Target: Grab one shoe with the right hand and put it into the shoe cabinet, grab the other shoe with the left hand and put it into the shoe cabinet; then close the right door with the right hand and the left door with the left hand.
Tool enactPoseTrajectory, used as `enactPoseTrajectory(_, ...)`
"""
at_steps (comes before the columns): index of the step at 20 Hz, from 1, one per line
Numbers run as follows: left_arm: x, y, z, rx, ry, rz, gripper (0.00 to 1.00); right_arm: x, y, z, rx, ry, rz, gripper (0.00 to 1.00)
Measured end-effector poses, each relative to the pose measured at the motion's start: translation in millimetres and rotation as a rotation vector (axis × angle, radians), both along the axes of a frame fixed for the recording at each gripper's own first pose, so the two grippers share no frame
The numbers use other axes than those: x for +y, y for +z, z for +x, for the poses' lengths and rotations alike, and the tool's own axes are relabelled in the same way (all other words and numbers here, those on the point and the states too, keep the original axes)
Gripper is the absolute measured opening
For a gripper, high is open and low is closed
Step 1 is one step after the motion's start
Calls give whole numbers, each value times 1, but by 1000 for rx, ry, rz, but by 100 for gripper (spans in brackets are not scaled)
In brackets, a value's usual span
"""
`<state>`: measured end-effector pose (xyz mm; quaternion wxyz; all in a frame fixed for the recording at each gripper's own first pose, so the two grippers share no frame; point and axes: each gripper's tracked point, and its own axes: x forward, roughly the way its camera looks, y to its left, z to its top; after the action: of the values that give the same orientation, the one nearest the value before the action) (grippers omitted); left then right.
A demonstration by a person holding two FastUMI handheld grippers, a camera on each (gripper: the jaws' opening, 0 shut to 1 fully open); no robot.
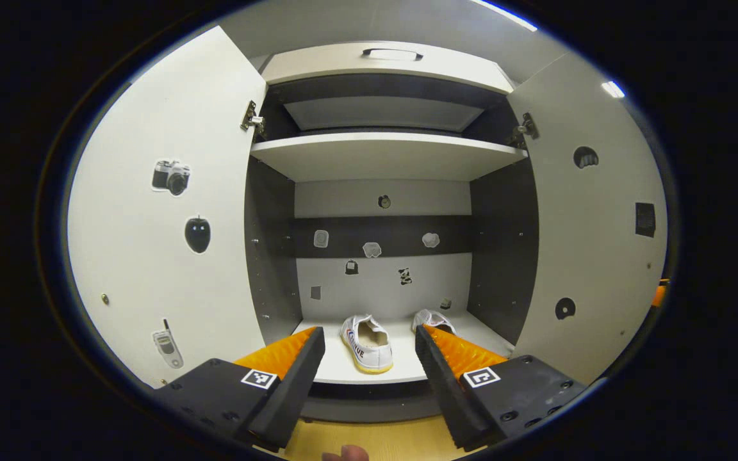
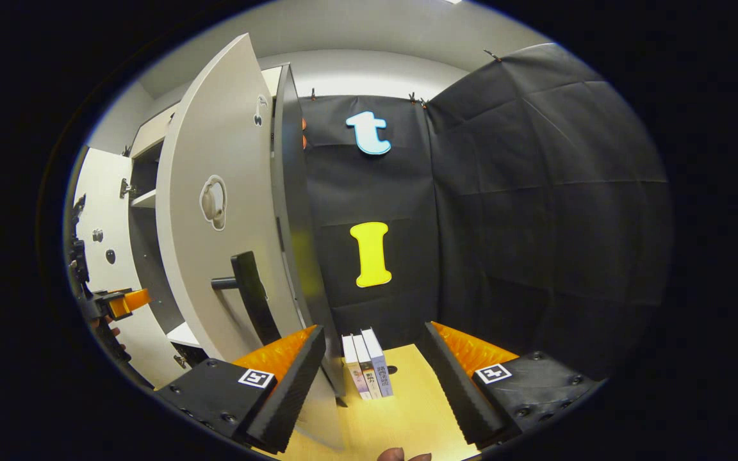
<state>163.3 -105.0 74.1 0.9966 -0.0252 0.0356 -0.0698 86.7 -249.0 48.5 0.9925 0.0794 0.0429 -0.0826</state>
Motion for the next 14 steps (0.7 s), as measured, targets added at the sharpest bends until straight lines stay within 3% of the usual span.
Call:
enactPoseTrajectory(6, 26, -23, -62, 32, -76, -17, 90, 14, 3, 1, -17, -10, -32, 97)
enactPoseTrajectory(10, 55, -25, -86, 18, -58, -9, 90, 32, 5, -4, -20, -18, -62, 97)
enactPoseTrajectory(14, 78, -26, -102, 24, -37, -46, 90, 72, 4, -4, -21, 33, -57, 97)
